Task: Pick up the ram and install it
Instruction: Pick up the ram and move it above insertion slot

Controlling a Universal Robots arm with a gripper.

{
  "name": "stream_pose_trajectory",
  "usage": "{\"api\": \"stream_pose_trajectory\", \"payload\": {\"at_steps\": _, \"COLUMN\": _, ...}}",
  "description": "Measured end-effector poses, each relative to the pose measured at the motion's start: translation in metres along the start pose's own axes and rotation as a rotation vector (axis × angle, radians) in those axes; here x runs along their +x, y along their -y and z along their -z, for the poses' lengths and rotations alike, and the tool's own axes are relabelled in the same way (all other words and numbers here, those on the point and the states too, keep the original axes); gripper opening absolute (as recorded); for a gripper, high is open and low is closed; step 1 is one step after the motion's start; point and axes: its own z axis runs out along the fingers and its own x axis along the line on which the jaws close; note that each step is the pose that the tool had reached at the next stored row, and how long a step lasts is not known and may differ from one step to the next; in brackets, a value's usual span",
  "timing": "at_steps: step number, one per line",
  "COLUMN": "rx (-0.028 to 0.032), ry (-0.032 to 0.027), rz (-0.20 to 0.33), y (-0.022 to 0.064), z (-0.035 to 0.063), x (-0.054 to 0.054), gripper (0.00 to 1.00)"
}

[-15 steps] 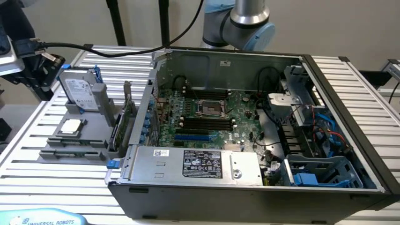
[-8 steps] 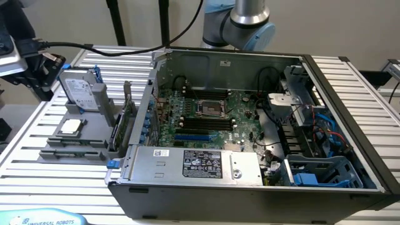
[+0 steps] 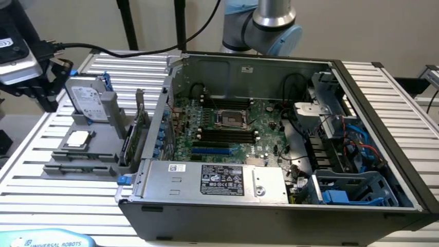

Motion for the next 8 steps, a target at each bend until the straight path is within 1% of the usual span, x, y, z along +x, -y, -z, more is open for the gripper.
{"api": "stream_pose_trajectory", "payload": {"at_steps": 8, "rx": 0.0016, "ry": -0.0071, "rz": 0.145, "y": 0.0002, "z": -0.0037, "x": 0.0000, "gripper": 0.11}}
